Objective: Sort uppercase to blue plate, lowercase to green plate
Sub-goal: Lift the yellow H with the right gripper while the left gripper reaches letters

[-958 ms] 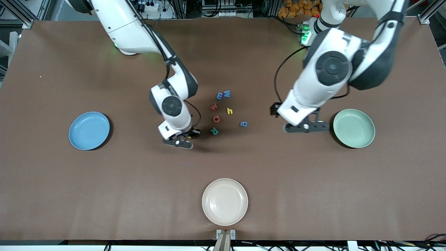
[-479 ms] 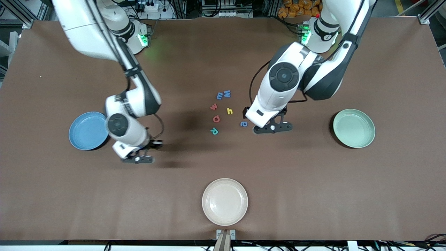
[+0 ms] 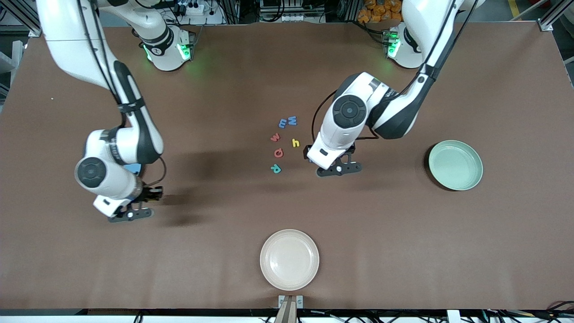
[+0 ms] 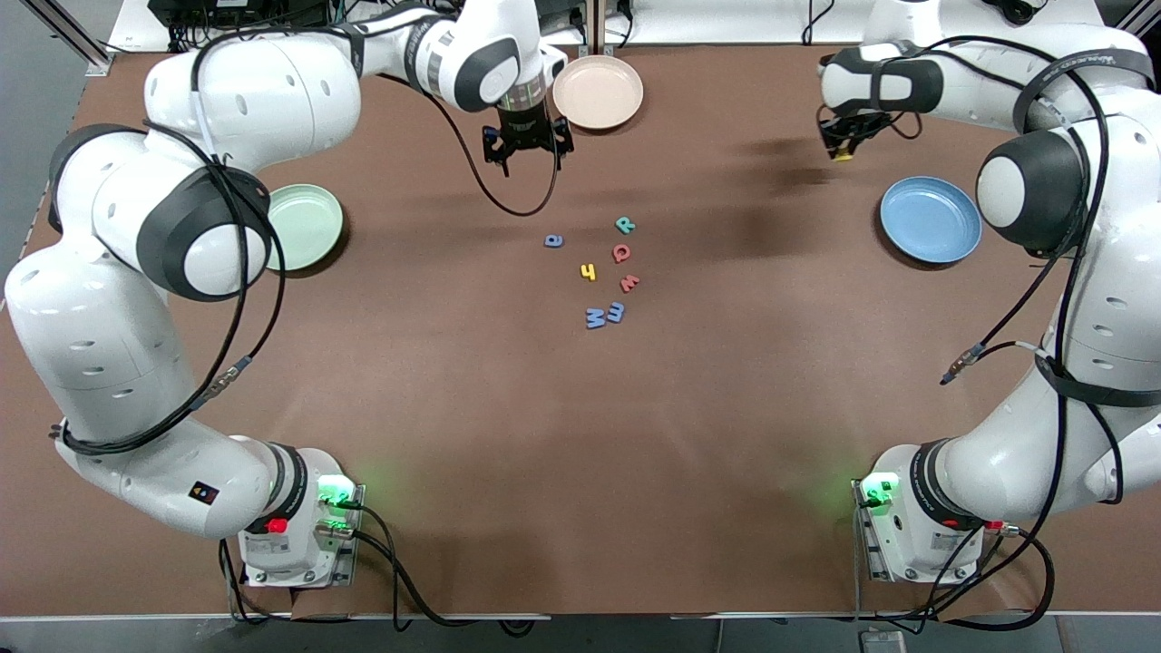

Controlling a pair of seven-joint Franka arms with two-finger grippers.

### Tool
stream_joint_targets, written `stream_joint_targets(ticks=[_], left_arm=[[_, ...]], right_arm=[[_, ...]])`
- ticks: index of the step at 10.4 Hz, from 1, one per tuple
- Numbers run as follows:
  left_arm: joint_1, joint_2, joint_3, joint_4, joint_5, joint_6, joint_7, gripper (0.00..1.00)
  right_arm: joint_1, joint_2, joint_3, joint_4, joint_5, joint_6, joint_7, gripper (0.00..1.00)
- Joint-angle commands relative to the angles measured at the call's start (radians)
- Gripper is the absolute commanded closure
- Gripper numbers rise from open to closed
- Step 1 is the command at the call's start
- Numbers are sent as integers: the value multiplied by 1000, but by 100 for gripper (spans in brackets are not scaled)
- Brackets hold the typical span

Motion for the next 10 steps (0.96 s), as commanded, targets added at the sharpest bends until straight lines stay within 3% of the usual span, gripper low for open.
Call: stream_joint_targets(ticks=[1,5,10], left_arm=[[-31,25,8,-24,22,50,-31,0],[-40,66,9,-90,24,191,-26,0],[-79,120,8,-89,147,217,-26,1]], right_arm=[[-91,-23,9,0,-8,-4,-177,76],[-146,-30,-40,-14,6,-56,-345,76],[-175,-45,-55,-142,11,-18,-390,75]])
